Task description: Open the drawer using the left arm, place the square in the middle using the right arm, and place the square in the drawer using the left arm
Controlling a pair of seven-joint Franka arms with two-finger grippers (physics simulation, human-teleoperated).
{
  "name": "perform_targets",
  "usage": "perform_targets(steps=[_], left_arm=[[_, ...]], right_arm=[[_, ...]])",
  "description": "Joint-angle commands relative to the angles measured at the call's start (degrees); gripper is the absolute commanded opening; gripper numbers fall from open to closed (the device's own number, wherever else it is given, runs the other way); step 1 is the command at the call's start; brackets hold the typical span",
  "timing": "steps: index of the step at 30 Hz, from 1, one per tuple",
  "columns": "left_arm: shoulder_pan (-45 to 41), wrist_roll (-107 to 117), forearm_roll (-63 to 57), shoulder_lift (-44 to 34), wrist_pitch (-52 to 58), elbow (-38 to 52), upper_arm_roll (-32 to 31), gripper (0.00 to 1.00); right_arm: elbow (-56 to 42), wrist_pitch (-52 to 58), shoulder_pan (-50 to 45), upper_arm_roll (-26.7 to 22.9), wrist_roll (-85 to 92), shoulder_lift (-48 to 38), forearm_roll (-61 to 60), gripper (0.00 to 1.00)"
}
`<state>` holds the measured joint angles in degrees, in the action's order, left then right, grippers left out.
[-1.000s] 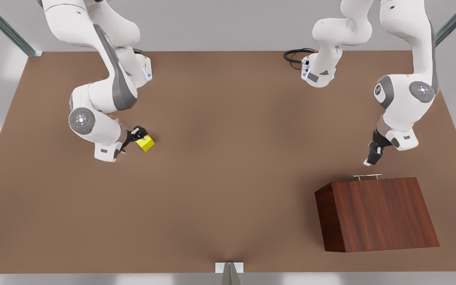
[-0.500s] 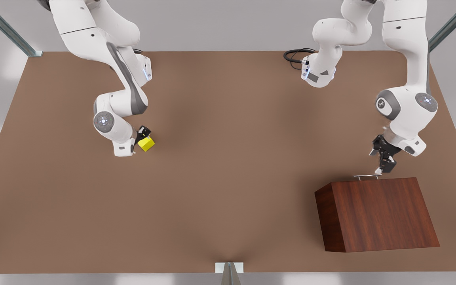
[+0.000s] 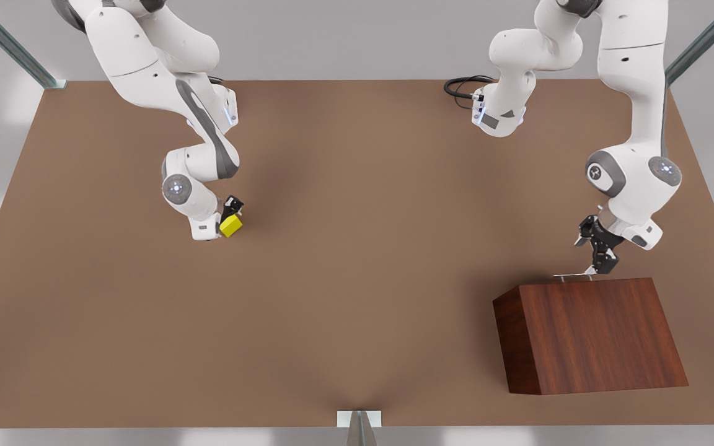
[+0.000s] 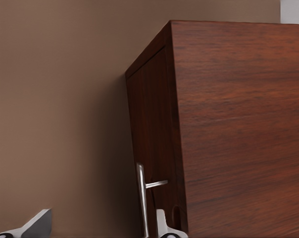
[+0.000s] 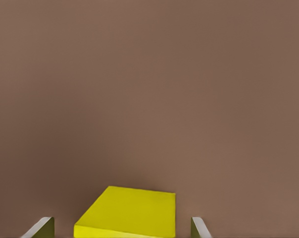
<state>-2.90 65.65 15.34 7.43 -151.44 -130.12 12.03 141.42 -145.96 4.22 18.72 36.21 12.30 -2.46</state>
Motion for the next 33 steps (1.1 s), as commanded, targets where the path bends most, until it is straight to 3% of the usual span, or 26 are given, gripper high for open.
perform_targets(steps=[1, 12, 14, 18, 24, 29, 33], left_arm=[[0.0, 0.0, 0.3, 0.1, 0.0, -0.1, 0.0, 1.00], [-0.1, -0.1, 1.4, 3.6, -4.1, 0.0, -0.6, 1.00], [0.0, -0.1, 1.4, 3.7, -4.1, -0.1, -0.6, 1.00], [0.0, -0.1, 1.7, 2.9, -3.6, -1.0, -0.6, 1.00], [-0.2, -0.1, 2.2, -0.6, -3.8, -6.0, -0.6, 1.00], [-0.4, 0.0, 2.3, -3.5, -3.9, -9.6, -0.6, 1.00], [-0.6, 0.0, 3.4, -5.8, -3.9, -12.1, -0.5, 1.00]], right_arm=[[0.0, 0.0, 0.0, 0.0, 0.0, 0.2, 0.1, 1.00], [0.5, 0.1, -0.1, -1.8, 0.5, 4.5, 2.0, 1.00], [0.5, 0.1, -0.4, -1.8, 0.4, 4.5, 2.0, 0.82], [0.4, 0.6, -0.5, -1.8, -0.1, 4.1, 2.0, 0.62], [0.4, 0.6, -0.4, -1.8, -0.1, 3.8, 2.0, 0.52], [-0.5, 0.9, -0.6, -1.8, -0.1, 1.8, 2.0, 0.51], [-10.4, 4.3, -11.5, -1.4, -11.9, 2.7, 1.8, 0.52]])
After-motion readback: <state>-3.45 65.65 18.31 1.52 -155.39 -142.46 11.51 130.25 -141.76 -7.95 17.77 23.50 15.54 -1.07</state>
